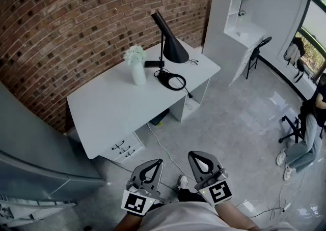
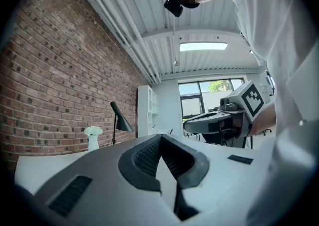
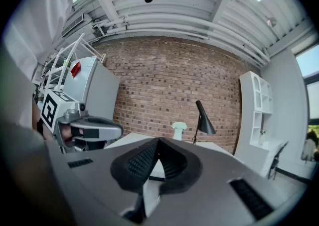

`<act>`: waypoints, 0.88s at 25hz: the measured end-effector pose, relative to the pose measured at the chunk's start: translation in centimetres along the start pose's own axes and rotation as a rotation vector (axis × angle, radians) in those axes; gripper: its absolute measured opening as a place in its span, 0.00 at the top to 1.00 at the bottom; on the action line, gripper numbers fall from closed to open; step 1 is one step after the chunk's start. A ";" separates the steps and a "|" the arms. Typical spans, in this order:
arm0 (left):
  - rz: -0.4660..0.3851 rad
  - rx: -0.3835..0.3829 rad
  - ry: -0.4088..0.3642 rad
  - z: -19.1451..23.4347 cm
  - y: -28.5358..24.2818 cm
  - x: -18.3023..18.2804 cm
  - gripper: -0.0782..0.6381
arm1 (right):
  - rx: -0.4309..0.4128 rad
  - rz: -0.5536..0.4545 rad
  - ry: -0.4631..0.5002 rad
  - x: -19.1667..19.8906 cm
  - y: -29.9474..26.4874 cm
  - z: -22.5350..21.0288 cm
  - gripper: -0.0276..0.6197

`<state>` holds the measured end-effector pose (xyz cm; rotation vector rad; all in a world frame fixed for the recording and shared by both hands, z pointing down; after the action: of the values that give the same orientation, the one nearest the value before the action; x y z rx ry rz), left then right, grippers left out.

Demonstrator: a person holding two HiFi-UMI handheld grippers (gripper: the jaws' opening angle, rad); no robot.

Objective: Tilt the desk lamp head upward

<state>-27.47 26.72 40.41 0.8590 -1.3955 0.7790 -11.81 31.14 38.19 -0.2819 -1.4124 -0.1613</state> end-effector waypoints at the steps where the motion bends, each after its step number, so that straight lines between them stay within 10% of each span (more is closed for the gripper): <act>1: -0.004 0.001 -0.001 -0.1 -0.1 -0.1 0.88 | 0.002 0.000 -0.003 0.0 0.0 -0.1 0.93; 22: 0.042 -0.060 0.087 1.4 -3.4 2.7 0.89 | 0.074 0.039 -0.074 2.1 0.1 -5.8 0.93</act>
<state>-25.16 23.72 42.96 0.7427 -1.3567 0.7934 -5.96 29.63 39.45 -0.2560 -1.4819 -0.0669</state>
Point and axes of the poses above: the fingertips, and each gripper's own axes: y backward along the fingers, z to its left, x out of its underside, the point moved 6 cm from there along y, backward along the fingers, and after that the axes turned 1 degree about -z, right-handed, at the moved point
